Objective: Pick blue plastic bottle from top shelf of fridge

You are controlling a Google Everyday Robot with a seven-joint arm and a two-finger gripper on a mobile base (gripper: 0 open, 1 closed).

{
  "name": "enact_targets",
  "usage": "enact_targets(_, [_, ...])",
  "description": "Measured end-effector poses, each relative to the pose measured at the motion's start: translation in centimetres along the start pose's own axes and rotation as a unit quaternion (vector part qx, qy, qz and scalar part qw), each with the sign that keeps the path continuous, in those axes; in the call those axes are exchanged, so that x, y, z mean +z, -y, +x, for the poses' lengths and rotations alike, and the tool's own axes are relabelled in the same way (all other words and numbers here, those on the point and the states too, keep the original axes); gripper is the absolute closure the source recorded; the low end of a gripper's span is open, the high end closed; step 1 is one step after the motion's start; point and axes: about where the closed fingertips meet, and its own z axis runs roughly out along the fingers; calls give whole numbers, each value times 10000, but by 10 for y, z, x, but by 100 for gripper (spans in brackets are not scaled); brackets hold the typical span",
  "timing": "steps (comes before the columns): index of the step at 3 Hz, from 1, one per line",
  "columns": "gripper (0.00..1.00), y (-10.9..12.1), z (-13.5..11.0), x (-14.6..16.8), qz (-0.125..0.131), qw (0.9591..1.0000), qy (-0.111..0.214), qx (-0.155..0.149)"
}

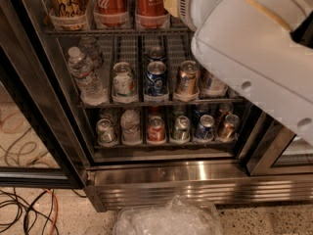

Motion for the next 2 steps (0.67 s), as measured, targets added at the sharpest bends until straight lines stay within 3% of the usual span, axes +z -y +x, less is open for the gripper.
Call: enact_targets(2, [34, 24, -7, 18, 540, 9982, 205, -156])
